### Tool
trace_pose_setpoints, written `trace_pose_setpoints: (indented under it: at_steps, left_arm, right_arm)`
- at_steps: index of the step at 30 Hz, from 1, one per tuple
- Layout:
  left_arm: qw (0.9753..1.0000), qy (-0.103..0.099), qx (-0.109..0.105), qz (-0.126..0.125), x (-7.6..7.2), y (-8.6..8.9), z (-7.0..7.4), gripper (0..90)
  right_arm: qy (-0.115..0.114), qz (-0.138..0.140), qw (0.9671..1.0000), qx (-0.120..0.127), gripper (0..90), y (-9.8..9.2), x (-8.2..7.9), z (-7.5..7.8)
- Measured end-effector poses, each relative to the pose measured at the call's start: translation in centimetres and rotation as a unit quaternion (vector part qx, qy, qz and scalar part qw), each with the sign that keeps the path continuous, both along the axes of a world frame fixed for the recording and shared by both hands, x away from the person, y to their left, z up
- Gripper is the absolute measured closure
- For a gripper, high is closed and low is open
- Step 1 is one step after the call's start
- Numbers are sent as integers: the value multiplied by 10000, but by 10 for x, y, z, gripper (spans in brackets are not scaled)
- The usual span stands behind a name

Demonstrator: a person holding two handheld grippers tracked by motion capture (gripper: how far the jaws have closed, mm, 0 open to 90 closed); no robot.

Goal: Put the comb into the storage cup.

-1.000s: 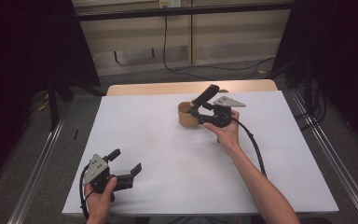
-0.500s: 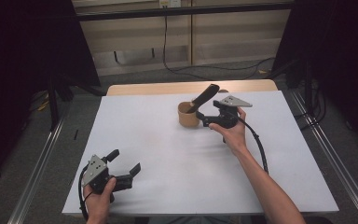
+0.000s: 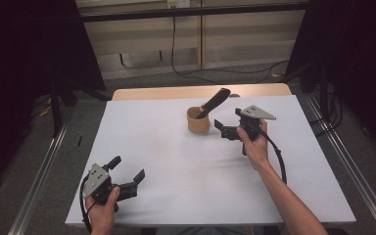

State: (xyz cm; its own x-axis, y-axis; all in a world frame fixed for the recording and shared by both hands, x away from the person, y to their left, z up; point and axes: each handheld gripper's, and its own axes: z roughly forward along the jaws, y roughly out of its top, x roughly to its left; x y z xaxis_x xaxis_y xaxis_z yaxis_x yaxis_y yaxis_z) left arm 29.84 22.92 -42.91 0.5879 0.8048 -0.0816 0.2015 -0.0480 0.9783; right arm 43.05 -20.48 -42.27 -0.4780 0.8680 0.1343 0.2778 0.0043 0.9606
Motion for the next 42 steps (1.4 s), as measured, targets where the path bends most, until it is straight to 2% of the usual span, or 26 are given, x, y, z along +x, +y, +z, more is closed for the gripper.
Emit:
trace_pose_setpoints:
  at_steps: [4, 13, 17, 20, 23, 28, 34, 42]
  left_arm:
    - [9999, -73, 107, -14, -2, 0, 1, 28]
    - [9999, -147, 2, -59, -7, 0, 3, 28]
    - [9998, -193, 13, -48, -9, 0, 4, 29]
    - [9999, -132, -18, -63, -9, 0, 3, 31]
    - [9999, -134, 0, -47, -9, -1, 4, 39]
    - [9999, -121, -45, -31, -10, -1, 4, 41]
    - [9999, -105, 23, -5, -10, -3, 4, 41]
    - [9999, -97, 40, 43, -9, -2, 4, 41]
  right_arm:
    - [-36, -149, 9998, -126, 12, -2, -7, 3]
    - [-303, -364, 9987, -171, 8, -9, -30, 7]
    - [-339, -379, 9985, -204, 4, -12, -37, 7]
    - [-371, -349, 9985, -199, 4, -14, -45, 8]
    - [-523, -385, 9978, -164, 6, -16, -54, 11]
    - [-503, -402, 9977, -190, 2, -22, -62, 10]
    - [-397, -582, 9974, -172, 2, -36, -70, 3]
    - [-585, -721, 9955, -197, 12, -40, -86, 8]
